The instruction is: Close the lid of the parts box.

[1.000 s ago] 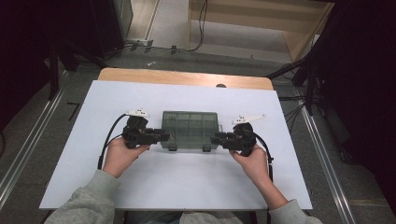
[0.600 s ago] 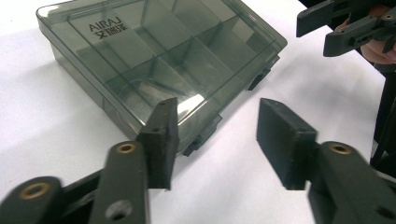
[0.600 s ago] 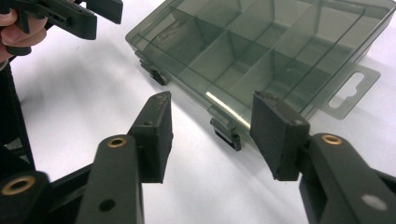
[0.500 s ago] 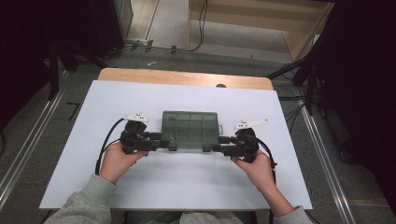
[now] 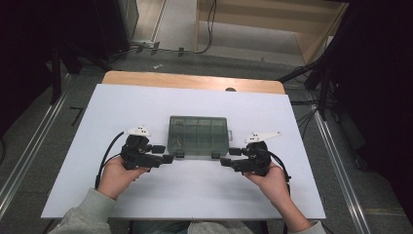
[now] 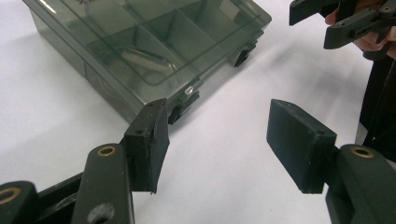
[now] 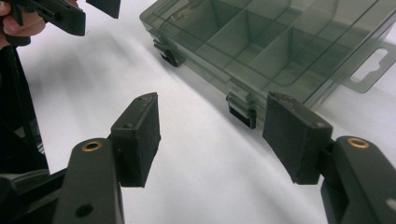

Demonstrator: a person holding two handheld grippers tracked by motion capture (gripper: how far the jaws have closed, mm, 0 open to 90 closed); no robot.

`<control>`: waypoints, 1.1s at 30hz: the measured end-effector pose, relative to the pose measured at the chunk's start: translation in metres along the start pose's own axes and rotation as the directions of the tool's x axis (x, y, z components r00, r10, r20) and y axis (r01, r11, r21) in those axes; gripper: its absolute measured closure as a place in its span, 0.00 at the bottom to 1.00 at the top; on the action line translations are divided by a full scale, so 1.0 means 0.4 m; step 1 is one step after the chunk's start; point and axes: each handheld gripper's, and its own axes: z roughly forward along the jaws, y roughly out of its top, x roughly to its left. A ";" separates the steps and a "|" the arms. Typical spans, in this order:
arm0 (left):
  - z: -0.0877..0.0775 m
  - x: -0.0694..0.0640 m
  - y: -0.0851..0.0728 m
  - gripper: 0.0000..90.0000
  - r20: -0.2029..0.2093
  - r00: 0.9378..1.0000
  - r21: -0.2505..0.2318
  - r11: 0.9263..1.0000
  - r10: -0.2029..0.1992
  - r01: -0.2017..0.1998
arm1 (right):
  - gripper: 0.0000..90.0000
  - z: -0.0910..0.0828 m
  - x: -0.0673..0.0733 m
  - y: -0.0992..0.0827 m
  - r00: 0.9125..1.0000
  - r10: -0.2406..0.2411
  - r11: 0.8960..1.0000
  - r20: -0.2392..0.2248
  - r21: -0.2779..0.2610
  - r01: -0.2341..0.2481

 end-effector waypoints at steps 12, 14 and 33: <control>-0.015 -0.003 -0.043 0.38 0.006 1.000 0.019 1.000 0.011 -0.011 | 0.33 -0.005 0.004 -0.040 1.000 0.002 1.000 -0.011 0.012 -0.002; -0.020 -0.003 -0.051 0.38 0.005 1.000 0.019 1.000 0.014 -0.014 | 0.33 -0.007 0.004 -0.048 1.000 0.004 1.000 -0.009 0.015 -0.003; -0.069 0.014 -0.109 0.38 -0.043 0.999 0.016 1.000 0.007 -0.006 | 0.33 -0.033 -0.007 -0.117 1.000 0.014 0.999 0.013 0.029 -0.014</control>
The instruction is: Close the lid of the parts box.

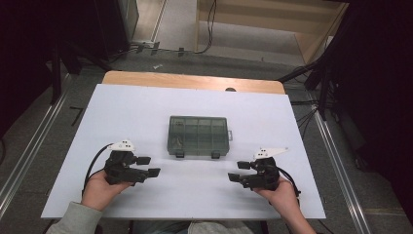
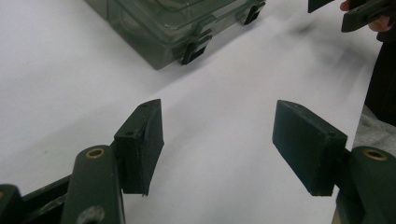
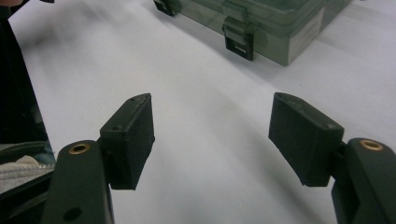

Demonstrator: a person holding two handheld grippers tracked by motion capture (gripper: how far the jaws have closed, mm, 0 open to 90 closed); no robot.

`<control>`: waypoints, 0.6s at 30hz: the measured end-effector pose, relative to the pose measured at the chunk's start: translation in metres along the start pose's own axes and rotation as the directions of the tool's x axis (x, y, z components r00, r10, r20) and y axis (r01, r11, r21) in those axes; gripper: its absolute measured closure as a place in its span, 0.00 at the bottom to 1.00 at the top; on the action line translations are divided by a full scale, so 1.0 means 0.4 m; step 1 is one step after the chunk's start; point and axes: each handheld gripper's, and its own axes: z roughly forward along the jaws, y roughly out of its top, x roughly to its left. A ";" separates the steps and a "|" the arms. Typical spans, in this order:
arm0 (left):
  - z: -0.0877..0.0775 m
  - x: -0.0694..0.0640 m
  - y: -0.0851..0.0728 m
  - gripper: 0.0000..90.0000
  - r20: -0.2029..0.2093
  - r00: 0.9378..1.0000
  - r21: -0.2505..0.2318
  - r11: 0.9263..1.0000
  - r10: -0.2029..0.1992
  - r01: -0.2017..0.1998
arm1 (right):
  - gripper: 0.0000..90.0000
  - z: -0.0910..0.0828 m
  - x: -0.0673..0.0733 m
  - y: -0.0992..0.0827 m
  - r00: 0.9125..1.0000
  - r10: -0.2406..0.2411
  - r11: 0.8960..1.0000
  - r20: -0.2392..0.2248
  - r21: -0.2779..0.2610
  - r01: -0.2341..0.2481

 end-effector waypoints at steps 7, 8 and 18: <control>-0.016 0.007 -0.016 0.38 -0.015 1.000 -0.006 1.000 -0.008 0.008 | 0.33 -0.009 -0.009 -0.017 1.000 0.004 1.000 0.014 0.003 -0.004; -0.018 0.009 -0.018 0.38 -0.018 1.000 -0.007 1.000 -0.008 0.008 | 0.33 -0.009 -0.010 -0.018 1.000 0.008 1.000 0.016 0.005 -0.008; -0.026 0.024 -0.029 0.38 -0.035 0.999 -0.003 1.000 -0.018 0.018 | 0.33 -0.003 -0.012 -0.022 1.000 0.006 1.000 0.013 0.020 -0.007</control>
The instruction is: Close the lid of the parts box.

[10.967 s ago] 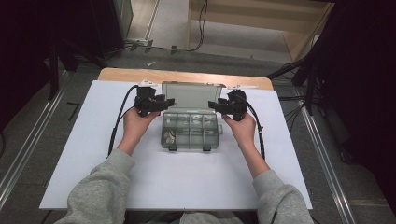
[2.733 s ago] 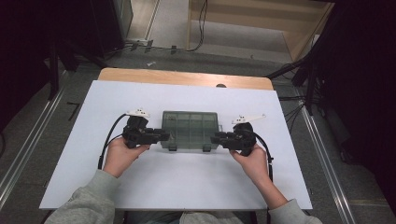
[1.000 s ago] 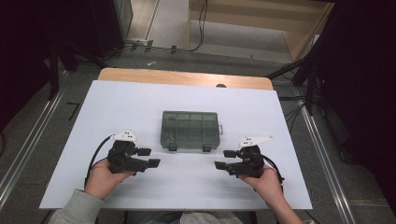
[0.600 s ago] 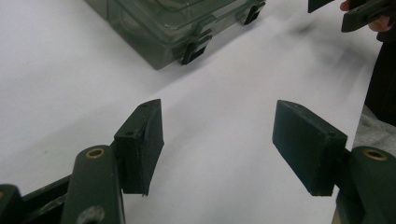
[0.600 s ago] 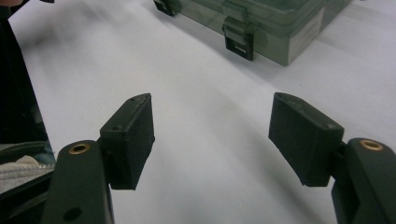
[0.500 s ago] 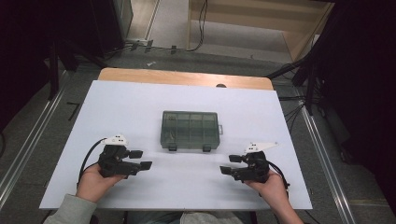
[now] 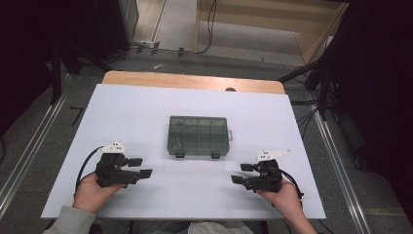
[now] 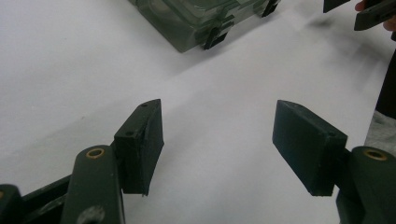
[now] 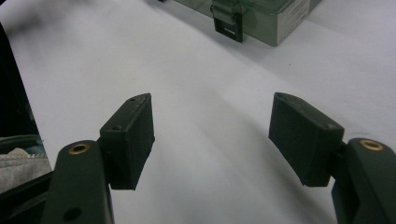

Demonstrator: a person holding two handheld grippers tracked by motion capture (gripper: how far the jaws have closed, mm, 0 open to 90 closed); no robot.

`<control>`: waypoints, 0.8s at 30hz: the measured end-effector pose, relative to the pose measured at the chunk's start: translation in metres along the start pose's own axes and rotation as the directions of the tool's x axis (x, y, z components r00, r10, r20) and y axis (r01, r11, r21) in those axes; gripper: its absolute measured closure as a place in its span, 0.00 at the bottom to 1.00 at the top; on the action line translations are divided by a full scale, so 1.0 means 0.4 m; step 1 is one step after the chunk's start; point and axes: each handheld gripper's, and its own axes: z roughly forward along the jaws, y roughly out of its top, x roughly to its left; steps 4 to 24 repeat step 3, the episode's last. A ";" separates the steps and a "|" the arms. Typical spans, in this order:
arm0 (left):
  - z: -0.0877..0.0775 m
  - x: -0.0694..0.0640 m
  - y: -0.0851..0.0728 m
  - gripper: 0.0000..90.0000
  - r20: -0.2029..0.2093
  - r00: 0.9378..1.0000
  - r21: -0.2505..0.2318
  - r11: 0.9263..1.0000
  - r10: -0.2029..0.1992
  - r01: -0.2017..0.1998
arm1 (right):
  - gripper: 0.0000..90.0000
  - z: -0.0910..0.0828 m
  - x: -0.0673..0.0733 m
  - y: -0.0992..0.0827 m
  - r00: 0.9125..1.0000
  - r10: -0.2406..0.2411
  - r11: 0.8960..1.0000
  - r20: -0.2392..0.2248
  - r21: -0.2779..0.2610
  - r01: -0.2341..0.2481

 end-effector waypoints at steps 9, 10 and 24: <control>0.003 0.010 0.000 0.33 -0.021 1.000 0.005 1.000 -0.017 0.017 | 0.31 0.001 -0.002 0.000 1.000 0.002 1.000 0.002 -0.002 -0.002; 0.003 0.010 0.000 0.33 -0.021 1.000 0.005 1.000 -0.017 0.017 | 0.31 0.001 -0.002 0.000 1.000 0.002 1.000 0.002 -0.002 -0.002; 0.003 0.010 0.000 0.33 -0.021 1.000 0.005 1.000 -0.017 0.017 | 0.31 0.001 -0.002 0.000 1.000 0.002 1.000 0.002 -0.002 -0.002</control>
